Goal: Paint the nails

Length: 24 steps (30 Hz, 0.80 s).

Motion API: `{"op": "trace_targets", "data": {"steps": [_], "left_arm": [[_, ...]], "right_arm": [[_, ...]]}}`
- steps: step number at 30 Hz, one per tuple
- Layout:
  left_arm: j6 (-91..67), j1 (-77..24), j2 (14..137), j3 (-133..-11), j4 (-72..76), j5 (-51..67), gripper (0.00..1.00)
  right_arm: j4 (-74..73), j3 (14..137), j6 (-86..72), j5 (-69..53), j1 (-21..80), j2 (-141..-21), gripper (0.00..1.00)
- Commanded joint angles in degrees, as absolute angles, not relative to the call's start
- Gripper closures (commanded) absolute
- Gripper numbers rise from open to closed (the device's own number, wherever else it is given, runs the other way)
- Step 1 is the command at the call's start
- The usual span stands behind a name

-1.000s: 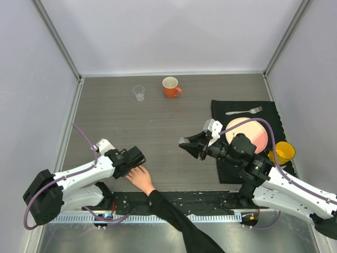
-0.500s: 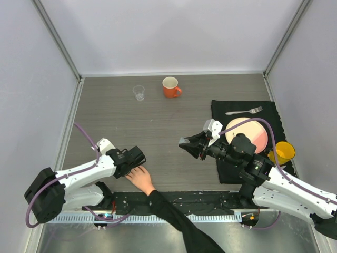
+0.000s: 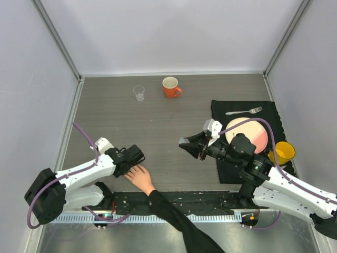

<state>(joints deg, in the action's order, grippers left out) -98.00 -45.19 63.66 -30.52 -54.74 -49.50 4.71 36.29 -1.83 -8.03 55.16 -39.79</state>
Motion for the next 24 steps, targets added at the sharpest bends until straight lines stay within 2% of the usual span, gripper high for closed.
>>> {"op": "trace_targets", "data": {"steps": [1, 24], "left_arm": [[-96.4, -44.1, 63.6, -31.6, -53.7, -52.4, 1.0], [-93.4, -41.4, 64.8, -30.7, -49.6, -51.4, 1.0]], "right_arm": [[8.0, 37.0, -1.9, -8.0, 55.2, -40.0, 0.99], [8.0, 37.3, -1.8, -7.7, 55.2, -41.0, 0.99]]}}
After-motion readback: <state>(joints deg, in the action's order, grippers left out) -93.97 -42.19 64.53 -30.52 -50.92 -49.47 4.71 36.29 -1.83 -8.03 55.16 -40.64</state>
